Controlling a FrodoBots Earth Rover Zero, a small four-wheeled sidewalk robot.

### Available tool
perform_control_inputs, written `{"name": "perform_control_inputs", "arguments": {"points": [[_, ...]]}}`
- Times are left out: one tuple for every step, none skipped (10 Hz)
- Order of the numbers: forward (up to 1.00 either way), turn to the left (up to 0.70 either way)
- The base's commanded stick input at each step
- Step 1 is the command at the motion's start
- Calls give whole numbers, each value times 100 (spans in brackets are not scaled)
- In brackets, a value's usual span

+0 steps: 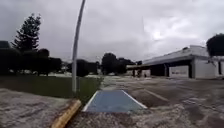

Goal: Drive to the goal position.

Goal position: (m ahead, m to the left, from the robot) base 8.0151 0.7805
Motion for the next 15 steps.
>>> {"name": "perform_control_inputs", "arguments": {"points": [[50,0],[50,0],[50,0],[50,0],[50,0],[50,0],[50,0],[50,0],[50,0],[50,0],[50,0],[50,0],[50,0],[50,0],[50,0]]}}
